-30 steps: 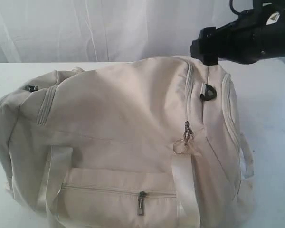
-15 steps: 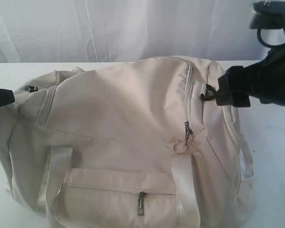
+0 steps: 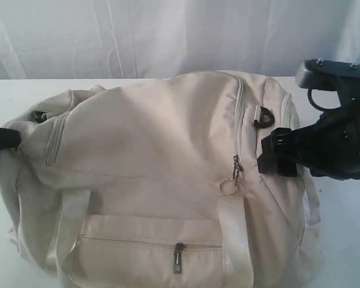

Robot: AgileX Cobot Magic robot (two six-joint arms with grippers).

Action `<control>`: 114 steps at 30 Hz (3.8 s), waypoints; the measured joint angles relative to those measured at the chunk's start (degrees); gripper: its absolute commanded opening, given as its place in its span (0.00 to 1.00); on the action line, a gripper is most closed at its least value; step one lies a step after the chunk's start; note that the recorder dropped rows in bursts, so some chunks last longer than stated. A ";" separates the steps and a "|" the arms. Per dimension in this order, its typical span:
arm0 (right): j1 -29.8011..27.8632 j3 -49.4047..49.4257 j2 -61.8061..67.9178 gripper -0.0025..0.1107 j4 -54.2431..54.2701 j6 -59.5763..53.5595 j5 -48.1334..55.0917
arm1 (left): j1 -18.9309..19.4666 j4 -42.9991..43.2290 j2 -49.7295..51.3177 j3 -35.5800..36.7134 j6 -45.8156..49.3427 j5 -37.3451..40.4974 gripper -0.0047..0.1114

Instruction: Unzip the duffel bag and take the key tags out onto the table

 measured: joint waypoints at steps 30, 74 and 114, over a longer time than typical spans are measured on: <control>0.00 1.22 5.72 0.02 22.81 -16.31 -4.61 | 4.52 0.65 0.24 0.00 3.30 6.81 0.04; 4.71 1.48 12.79 0.02 44.85 -35.91 -8.80 | 2.14 -1.00 -3.05 -13.10 0.64 -13.88 0.66; 4.71 1.48 12.93 0.02 46.61 -35.91 -8.80 | -33.79 -4.08 17.76 -16.50 9.15 -1.64 0.66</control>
